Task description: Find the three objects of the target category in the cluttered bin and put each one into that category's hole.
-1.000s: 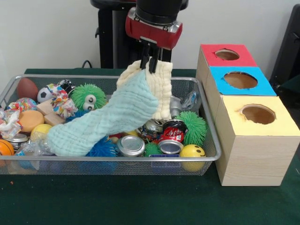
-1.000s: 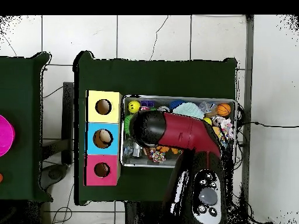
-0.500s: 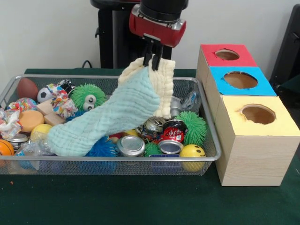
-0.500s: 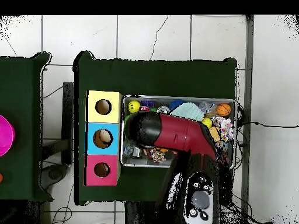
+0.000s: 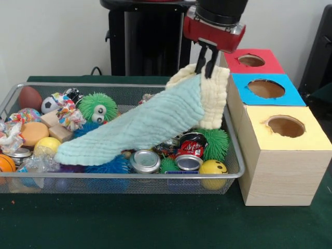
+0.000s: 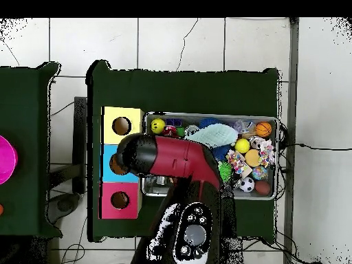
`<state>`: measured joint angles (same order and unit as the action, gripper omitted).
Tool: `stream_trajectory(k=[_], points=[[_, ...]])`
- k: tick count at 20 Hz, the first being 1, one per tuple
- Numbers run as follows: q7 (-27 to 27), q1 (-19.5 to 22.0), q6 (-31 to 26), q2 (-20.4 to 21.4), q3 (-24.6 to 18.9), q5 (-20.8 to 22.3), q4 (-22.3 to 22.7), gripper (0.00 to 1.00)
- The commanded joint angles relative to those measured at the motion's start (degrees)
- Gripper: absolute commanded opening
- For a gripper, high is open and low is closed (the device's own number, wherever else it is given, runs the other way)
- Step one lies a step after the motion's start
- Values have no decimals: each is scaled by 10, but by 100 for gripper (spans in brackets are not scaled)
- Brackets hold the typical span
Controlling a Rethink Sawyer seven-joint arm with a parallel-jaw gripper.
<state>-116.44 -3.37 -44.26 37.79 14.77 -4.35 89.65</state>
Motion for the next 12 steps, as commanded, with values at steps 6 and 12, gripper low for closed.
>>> stream_trajectory(k=[6, 12], points=[[-177, -9, 4, -38, 2, -44, 22, 0], [-159, 7, 34, -45, -7, -45, 34, 0]])
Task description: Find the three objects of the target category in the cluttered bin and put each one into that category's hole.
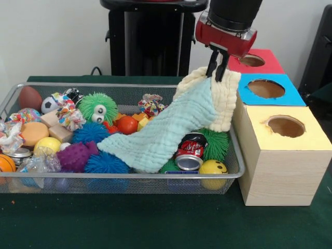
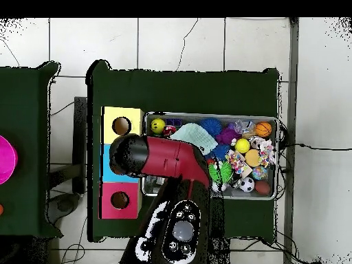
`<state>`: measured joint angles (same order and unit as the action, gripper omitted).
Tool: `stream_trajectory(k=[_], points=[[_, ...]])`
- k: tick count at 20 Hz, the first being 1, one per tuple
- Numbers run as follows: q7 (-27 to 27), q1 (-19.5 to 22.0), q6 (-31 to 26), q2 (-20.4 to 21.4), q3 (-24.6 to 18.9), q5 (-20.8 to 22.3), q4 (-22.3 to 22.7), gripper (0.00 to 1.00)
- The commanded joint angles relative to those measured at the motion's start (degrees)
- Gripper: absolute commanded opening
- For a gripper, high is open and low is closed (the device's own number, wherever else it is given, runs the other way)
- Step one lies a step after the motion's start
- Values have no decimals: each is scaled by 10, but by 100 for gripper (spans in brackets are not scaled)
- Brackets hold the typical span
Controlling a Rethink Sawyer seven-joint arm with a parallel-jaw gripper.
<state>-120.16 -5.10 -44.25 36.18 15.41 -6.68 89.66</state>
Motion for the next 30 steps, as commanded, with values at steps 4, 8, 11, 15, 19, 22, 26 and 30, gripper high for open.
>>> stream_trajectory(k=[4, 8, 11, 15, 19, 22, 26, 30], points=[[-94, 46, 60, -28, -25, -20, 47, 0], [4, 122, 88, -26, -58, 5, 61, 0], [73, 169, 61, -7, -66, 37, 55, 0], [122, 211, 28, 22, -74, 69, 50, 0], [143, 247, 11, 37, -92, 97, 45, 0], [147, 265, -1, 42, -106, 116, 38, 0], [144, 283, -7, 44, -124, 137, 35, 0], [142, 295, -10, 52, -137, 155, 39, 0]])
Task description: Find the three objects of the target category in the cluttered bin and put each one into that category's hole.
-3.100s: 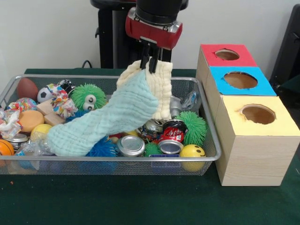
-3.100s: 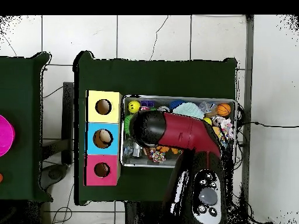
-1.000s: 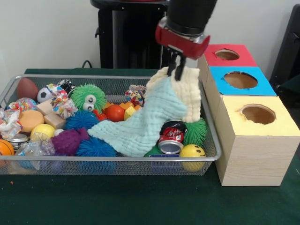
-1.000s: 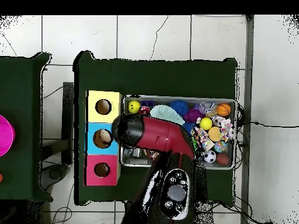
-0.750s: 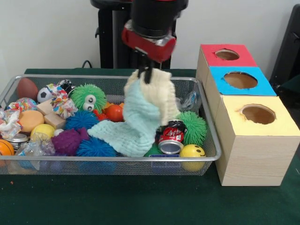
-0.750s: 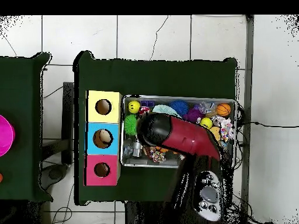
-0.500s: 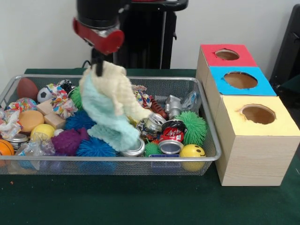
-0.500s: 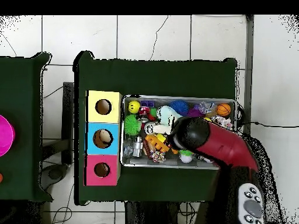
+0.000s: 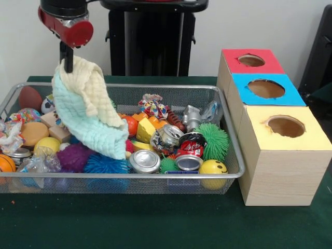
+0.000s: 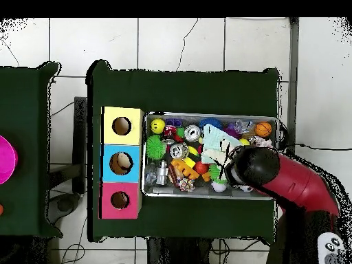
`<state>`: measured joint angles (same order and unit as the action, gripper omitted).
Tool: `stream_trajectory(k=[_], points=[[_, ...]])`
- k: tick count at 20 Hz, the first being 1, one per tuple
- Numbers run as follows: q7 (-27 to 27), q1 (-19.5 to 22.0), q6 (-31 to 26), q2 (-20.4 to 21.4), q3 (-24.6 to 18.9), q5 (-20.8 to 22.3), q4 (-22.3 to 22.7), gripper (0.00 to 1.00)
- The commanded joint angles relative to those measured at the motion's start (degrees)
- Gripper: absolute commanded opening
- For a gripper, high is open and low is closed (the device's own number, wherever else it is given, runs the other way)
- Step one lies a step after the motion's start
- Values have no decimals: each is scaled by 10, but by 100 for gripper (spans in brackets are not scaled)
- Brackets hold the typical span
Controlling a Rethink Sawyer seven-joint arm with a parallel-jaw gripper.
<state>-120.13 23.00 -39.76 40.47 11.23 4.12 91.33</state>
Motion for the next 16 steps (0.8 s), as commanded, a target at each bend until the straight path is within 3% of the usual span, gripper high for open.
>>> stream_trajectory(k=[1, 16], points=[[141, 16, -57, 10, -98, 49, 22, 0], [142, 57, -76, 20, -140, 90, 19, 0]])
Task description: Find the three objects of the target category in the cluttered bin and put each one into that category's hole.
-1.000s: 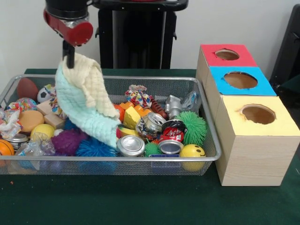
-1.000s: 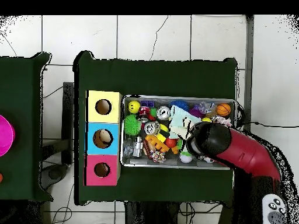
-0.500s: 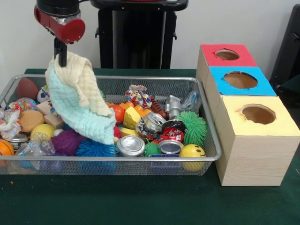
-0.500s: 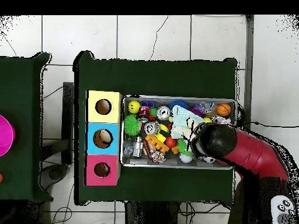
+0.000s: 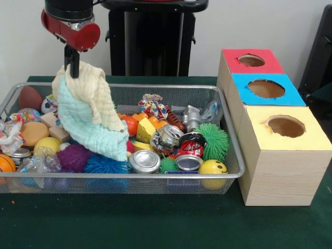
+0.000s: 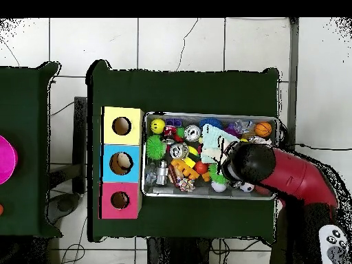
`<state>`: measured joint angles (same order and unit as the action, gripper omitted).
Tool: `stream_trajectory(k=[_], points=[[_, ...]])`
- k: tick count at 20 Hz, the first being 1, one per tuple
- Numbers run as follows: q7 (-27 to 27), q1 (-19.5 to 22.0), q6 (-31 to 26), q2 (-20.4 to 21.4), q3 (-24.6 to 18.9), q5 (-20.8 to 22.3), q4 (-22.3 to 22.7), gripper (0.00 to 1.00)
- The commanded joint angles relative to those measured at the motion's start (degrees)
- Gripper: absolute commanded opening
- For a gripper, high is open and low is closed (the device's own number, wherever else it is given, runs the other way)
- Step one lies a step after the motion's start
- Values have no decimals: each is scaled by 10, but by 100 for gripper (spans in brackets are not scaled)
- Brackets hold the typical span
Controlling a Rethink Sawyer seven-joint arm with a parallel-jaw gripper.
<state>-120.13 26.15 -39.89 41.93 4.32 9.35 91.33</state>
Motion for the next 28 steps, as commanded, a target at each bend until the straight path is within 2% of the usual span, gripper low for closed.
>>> stream_trajectory(k=[1, 7, 12, 22, 28], points=[[150, 34, -75, 4, -76, 41, 17, 0], [194, 88, -72, 3, -105, 68, 14, 0], [218, 117, -107, 36, -123, 82, 17, 0], [225, 154, -137, 82, -152, 94, 44, 0], [216, 163, -128, 88, -160, 101, 57, 0]])
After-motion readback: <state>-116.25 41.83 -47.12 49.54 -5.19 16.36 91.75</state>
